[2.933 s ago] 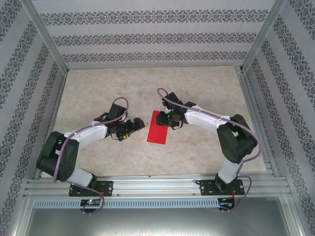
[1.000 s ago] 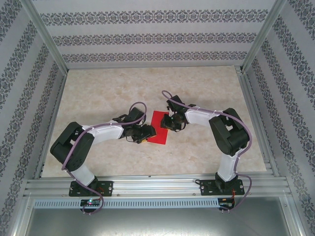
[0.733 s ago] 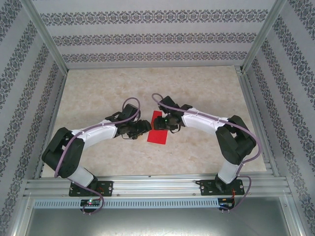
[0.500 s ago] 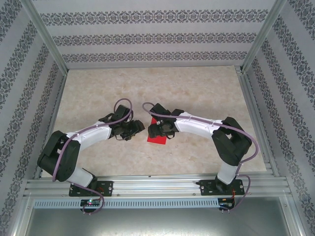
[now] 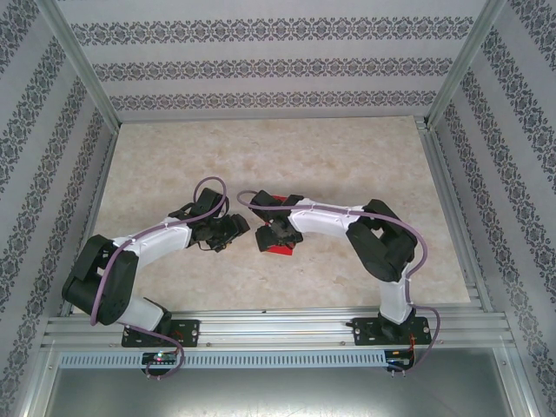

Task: Fold a paper plane with a square sheet of paper (pick it up from the middle)
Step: Fold the triangle a second time at the center of the table.

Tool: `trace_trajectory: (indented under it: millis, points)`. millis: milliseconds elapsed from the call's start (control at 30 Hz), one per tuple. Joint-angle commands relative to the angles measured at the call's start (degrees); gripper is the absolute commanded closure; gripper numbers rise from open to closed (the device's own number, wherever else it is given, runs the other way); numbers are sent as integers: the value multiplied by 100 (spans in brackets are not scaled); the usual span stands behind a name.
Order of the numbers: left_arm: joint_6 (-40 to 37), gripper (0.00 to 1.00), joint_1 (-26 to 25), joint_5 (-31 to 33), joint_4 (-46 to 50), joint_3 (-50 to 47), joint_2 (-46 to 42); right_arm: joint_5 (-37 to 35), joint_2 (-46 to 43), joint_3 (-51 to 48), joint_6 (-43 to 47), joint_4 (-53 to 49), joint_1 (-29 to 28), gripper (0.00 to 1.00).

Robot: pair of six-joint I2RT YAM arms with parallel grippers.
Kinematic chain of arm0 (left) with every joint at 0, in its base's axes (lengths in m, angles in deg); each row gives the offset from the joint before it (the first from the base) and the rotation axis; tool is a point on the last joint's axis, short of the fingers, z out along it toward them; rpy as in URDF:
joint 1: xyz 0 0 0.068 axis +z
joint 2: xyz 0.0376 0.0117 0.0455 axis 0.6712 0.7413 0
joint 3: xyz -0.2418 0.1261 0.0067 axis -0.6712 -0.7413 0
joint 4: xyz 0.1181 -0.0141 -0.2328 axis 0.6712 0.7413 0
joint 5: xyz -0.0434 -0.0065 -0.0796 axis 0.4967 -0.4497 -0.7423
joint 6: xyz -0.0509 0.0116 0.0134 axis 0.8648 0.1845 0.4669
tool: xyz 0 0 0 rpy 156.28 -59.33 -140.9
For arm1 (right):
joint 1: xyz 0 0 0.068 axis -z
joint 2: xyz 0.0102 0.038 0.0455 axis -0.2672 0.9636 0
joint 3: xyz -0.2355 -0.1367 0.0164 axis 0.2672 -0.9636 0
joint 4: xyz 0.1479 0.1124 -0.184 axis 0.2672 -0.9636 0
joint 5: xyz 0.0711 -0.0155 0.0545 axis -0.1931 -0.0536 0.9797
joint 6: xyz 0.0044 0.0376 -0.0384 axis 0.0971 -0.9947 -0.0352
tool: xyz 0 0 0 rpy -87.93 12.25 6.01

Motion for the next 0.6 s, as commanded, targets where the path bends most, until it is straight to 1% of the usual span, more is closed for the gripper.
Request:
trace_trajectory:
  millis: [0,133,433,567]
  points:
    - [55,34,60,46,173,-32,-70,-277,189,55,9,-318,-73,23]
    - [51,33,60,44,181,-28,-62,-339,207,-68,22,-310,-36,27]
    - [12,33,58,2,182,-34,-36,-324,53,-385,28,-117,181,44]
    - [-13,33,58,-101,116,-9,-4,-142,-39,-481,78,-6,276,47]
